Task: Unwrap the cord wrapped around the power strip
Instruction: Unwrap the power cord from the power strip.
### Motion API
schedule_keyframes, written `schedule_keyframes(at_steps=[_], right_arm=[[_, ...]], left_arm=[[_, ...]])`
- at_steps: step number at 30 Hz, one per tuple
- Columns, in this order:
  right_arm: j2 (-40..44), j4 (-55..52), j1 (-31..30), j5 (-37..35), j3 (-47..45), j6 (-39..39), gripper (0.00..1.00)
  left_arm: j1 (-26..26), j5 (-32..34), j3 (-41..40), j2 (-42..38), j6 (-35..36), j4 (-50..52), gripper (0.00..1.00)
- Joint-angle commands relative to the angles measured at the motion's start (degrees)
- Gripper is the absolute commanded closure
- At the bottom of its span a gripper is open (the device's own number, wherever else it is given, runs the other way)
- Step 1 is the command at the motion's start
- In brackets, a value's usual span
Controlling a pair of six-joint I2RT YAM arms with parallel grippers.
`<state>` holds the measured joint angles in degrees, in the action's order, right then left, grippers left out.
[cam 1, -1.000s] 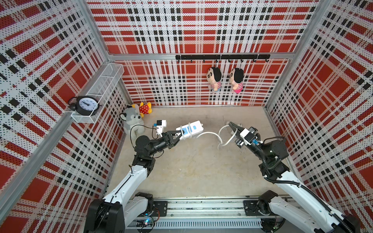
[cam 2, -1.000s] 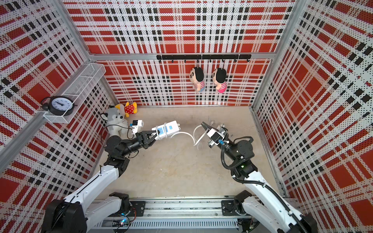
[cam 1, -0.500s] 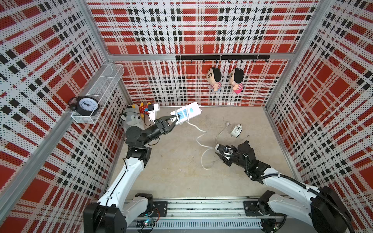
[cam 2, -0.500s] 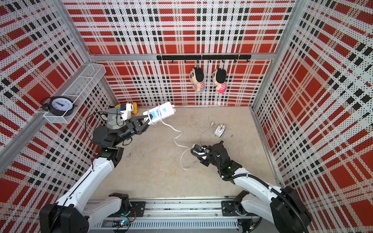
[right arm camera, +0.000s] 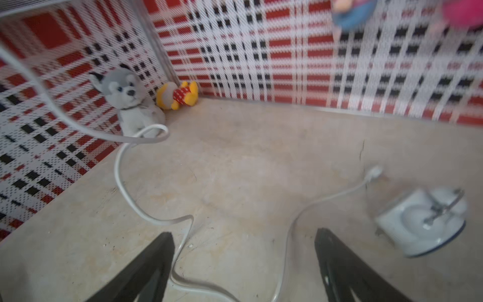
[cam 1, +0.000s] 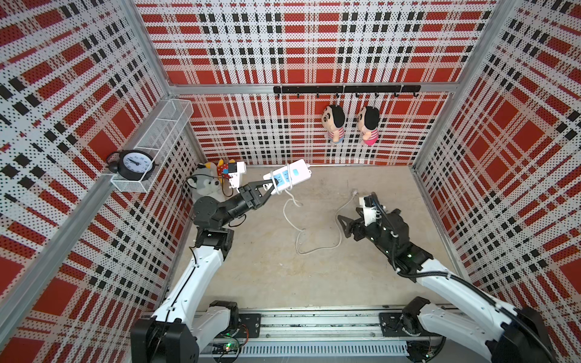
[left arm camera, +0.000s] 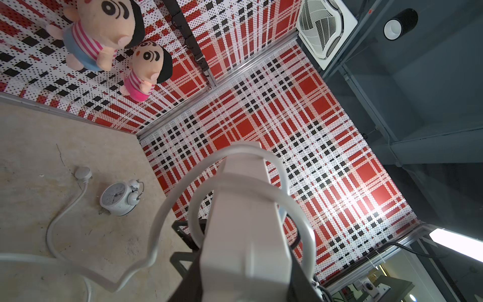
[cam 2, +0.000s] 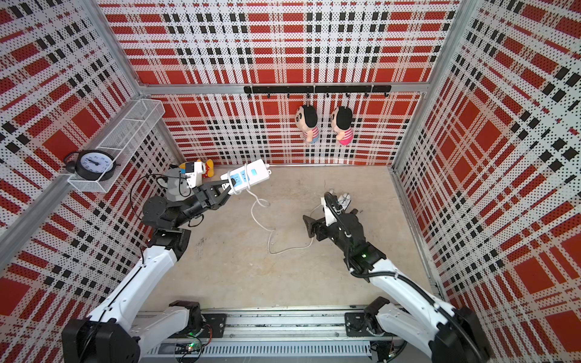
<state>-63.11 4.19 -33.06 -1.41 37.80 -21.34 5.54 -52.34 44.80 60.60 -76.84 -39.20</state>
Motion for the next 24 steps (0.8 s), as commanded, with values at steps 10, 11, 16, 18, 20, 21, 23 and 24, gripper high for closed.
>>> schedule_keyframes(at_steps=[10,11,16,18,20,21,23,24], right_arm=[[-30.30,-8.40,0.19,-6.35,8.99,-19.51,0.30],[-31.35,-8.32,0.19,-6.46,9.41,-19.63,0.30],[-35.93,-5.22,0.25,-5.97,11.70,-19.65,0.72],[-37.08,-5.33,0.64,-6.72,13.53,-18.92,0.88],[-37.68,-5.82,1.97,-7.56,15.60,-17.53,0.97],[-37.79,-6.32,3.27,-8.02,16.93,-16.69,1.00],[-37.83,-6.88,6.06,-8.75,19.17,-14.86,1.00],[-38.09,-7.18,7.72,-8.84,20.46,-13.92,1.00]], left_arm=[[-0.22,-0.14,-2.38,-3.03,0.23,-1.84,1.00],[-0.27,-0.18,-2.45,-3.11,0.27,-1.77,1.00],[-0.27,-0.22,-2.62,-3.43,0.19,-1.69,1.00],[-0.27,-0.23,-2.95,-3.53,0.17,-1.67,1.00],[-0.27,-0.17,-3.45,-3.73,0.12,-1.73,1.00],[-0.35,-0.14,-3.69,-3.89,0.02,-1.65,1.00],[-0.45,-0.27,-3.75,-4.02,-0.15,-1.63,1.00],[-0.46,-0.35,-3.83,-4.21,-0.30,-1.64,1.00]])
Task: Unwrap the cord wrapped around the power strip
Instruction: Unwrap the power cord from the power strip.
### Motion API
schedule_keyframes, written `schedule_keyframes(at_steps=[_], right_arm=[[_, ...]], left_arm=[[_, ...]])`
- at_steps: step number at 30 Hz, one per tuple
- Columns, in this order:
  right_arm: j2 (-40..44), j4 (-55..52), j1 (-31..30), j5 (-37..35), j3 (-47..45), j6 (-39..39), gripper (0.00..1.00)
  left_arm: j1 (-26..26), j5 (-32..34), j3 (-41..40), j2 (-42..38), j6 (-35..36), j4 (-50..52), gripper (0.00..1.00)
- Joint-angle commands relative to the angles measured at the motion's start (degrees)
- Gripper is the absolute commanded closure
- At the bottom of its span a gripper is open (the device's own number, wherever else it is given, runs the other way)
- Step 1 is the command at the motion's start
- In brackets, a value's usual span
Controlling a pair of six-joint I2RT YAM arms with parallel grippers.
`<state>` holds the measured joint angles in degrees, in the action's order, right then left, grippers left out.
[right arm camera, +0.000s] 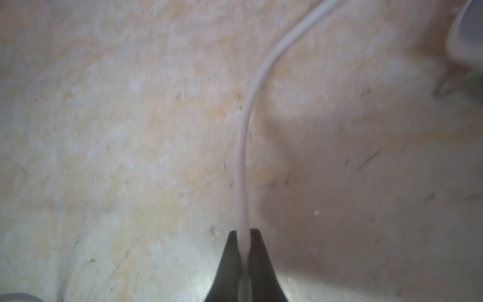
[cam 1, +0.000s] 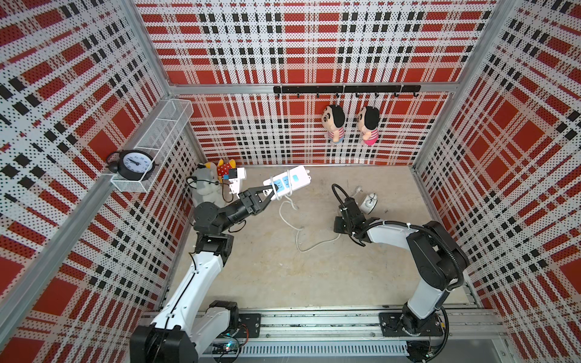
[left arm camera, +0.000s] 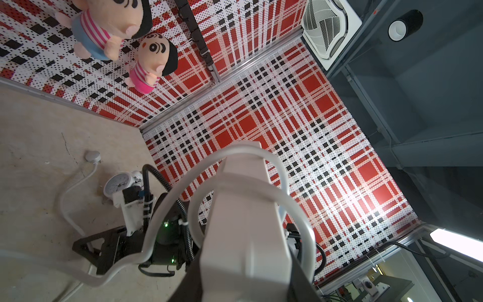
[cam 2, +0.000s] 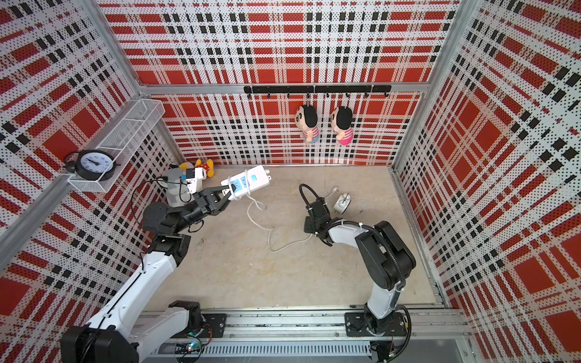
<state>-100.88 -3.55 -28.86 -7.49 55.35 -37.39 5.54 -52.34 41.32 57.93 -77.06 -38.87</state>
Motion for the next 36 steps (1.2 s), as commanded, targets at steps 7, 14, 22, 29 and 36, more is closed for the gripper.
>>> schedule_keyframes(at_steps=[7,14,22,29,36], right_arm=[[-4.06,-2.12,7.86,-1.29,10.70,8.29,0.95],[0.72,-2.38,7.77,0.16,11.02,10.59,0.42],[25.47,3.78,5.95,1.30,-5.72,19.31,0.25],[32.62,50.49,-3.90,33.00,-27.31,52.32,0.20],[18.95,62.24,-10.78,38.96,-21.21,53.78,0.23]], left_arm=[[-0.44,-0.58,-0.56,-3.29,-0.69,-1.93,1.00],[-0.50,-1.59,-0.45,-3.94,-0.78,-1.91,1.00],[1.20,-1.04,-1.19,-2.04,0.88,-2.09,1.00],[3.24,-0.23,-2.36,-2.16,0.89,-2.55,1.00],[4.48,0.09,-3.08,-3.17,0.31,-2.53,1.00]])
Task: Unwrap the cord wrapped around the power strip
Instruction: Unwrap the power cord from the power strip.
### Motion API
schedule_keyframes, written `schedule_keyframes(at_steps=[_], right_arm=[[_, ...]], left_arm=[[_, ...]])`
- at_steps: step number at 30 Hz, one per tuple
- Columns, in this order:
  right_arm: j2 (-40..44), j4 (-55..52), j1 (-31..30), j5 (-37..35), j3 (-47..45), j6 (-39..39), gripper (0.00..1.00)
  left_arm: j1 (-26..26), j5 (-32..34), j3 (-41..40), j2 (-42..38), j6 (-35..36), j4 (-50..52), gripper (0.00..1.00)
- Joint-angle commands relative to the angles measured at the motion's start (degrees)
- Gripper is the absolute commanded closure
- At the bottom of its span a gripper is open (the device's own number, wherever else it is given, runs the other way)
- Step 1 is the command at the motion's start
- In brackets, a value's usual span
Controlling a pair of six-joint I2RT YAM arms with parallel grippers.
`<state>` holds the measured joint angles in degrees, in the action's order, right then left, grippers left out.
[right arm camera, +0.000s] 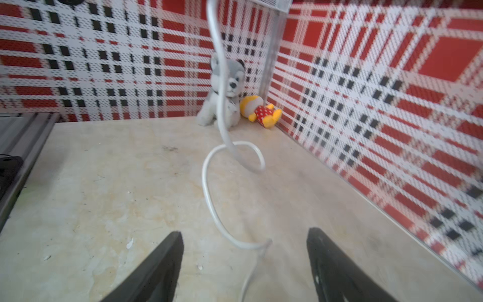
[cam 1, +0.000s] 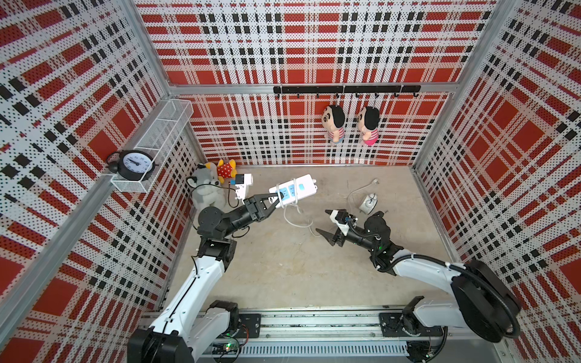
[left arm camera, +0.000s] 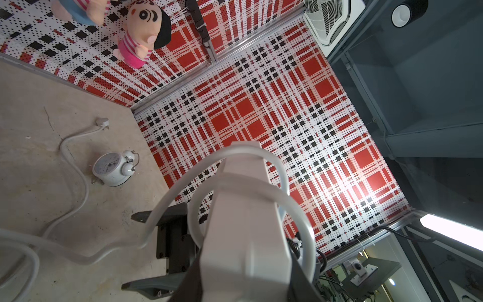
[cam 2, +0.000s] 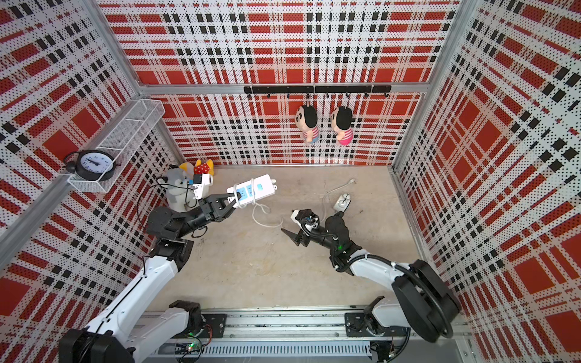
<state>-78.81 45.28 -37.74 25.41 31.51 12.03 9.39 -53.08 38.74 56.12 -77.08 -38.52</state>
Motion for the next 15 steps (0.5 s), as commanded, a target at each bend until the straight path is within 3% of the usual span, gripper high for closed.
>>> schedule_keyframes(at_steps=[1,6,11,15], right_arm=[[-4.57,15.33,-2.15,6.41,3.16,4.17,0.23],[-11.94,21.46,-3.12,7.12,7.30,2.23,0.32],[-19.09,27.44,-3.31,5.01,11.15,0.16,0.52],[-23.25,29.64,-3.33,4.24,14.35,-0.98,0.61]], left_arm=[[0.69,0.91,-0.59,-1.45,0.28,-2.87,1.00],[1.24,1.14,-0.76,-1.64,-0.02,-2.88,1.00],[1.83,1.28,-0.60,-1.64,-0.09,-2.89,1.00],[1.95,1.22,-0.68,-2.26,-0.46,-2.90,1.00]])
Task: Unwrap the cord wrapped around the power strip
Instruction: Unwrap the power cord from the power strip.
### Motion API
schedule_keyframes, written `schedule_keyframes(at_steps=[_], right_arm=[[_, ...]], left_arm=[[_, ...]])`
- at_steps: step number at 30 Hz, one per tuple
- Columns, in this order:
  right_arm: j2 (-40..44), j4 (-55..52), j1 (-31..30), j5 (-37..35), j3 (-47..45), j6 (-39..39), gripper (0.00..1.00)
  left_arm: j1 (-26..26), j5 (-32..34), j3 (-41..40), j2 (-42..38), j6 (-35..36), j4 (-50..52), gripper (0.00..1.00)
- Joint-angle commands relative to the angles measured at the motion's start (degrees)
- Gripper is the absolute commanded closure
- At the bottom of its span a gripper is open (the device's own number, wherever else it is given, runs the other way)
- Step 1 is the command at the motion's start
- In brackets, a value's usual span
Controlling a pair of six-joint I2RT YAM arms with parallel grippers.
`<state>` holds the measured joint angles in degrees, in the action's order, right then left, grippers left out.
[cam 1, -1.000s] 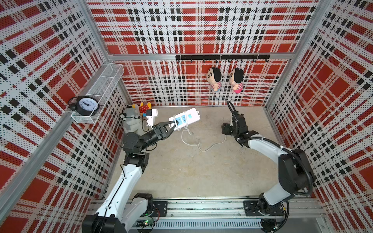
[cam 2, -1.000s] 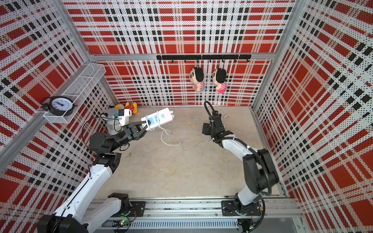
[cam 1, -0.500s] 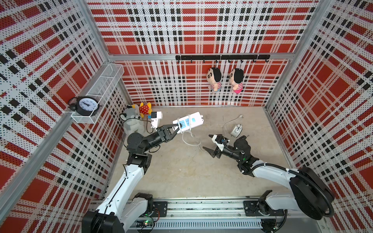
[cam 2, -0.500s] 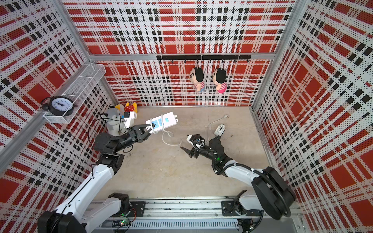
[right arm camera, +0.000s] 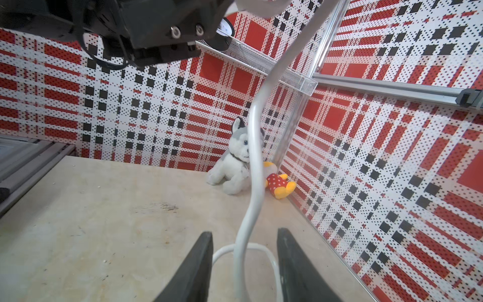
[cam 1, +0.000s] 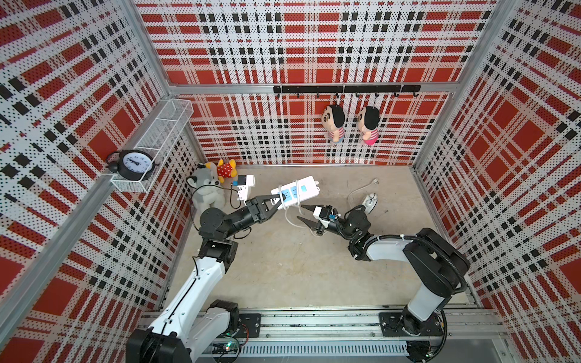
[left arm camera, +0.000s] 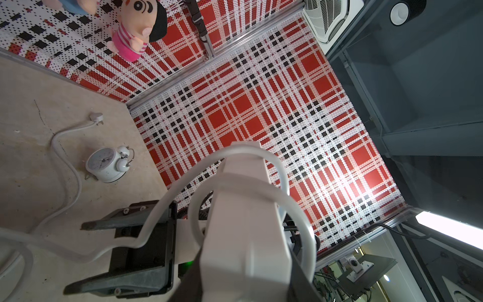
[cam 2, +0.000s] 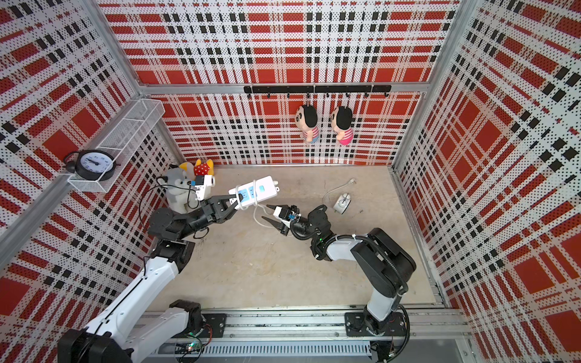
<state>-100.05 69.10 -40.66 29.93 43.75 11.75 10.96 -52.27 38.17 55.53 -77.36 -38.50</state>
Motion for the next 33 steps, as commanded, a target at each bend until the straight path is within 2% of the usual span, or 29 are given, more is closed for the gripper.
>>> schedule_keyframes(at_steps=[1,9,10,16,19,24,29,33], right_arm=[[-2.80,6.03,-0.42,-0.23,2.81,-0.99,0.64],[-2.72,6.15,1.64,-0.34,6.38,-1.06,0.65],[-1.86,4.21,2.30,-3.29,7.00,-1.41,1.00],[2.94,-1.32,5.50,-6.63,12.73,0.05,1.00],[6.73,-3.42,7.12,-7.65,12.66,1.04,1.00],[16.57,-7.48,7.97,-8.99,6.87,4.69,1.00],[26.63,-17.06,7.97,-12.15,-0.80,10.99,1.00],[33.61,-22.31,7.71,-13.10,-8.25,12.55,1.00]], left_arm=[[0.38,0.37,-0.12,-1.85,-0.24,-2.97,1.00],[0.15,-0.31,-1.93,-3.64,-0.39,-2.54,1.00],[0.08,-0.34,-2.20,-3.67,-0.31,-2.58,1.00],[-0.31,-1.10,-3.43,-3.23,0.00,-2.60,1.00],[-1.37,-1.11,-4.36,-3.51,0.01,-2.55,1.00],[-2.54,-0.94,-5.39,-2.87,0.52,-2.58,1.00],[-2.79,-0.74,-4.40,-1.09,1.05,-2.84,1.00],[-2.99,-0.01,-3.47,0.61,1.48,-3.00,1.00]])
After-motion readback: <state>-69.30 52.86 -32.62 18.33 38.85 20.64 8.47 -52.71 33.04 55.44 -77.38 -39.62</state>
